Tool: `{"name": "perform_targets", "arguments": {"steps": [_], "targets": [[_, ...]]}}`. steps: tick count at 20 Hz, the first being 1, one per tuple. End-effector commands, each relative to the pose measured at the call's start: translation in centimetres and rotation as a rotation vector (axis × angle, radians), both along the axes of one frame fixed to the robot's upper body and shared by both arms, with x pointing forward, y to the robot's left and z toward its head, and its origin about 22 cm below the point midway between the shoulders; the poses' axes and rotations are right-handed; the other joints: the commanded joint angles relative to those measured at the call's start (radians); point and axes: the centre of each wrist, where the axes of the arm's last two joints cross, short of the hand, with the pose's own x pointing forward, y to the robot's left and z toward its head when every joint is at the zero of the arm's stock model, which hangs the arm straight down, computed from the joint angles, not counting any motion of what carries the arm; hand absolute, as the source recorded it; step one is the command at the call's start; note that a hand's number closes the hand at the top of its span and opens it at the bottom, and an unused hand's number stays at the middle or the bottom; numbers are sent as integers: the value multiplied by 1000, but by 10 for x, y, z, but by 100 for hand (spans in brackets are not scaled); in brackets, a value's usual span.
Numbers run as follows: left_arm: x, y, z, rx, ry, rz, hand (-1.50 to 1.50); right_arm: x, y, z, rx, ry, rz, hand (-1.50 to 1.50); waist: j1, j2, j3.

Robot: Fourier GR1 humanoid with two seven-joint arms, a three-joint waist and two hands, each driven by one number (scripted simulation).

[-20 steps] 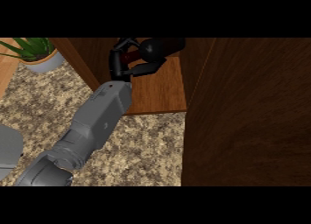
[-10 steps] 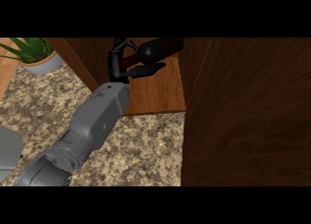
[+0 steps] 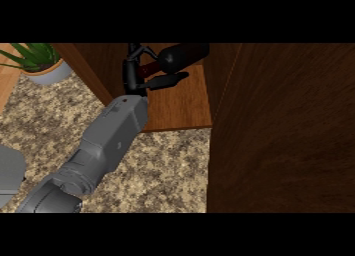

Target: Pick up the wine, place it into the cabinet and close the cabinet

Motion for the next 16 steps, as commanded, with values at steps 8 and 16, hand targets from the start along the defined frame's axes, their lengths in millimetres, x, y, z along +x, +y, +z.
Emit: {"name": "perform_targets", "arguments": {"steps": [8,16], "targets": [[-19,29,-42,2,53,-64,-150,-13,-2,9,21,-16,18,-150,8,16,-10],[-15,10,-31,-7,45,-113,-150,-5,0,2,23,1,19,-150,12,7,-9]]}}
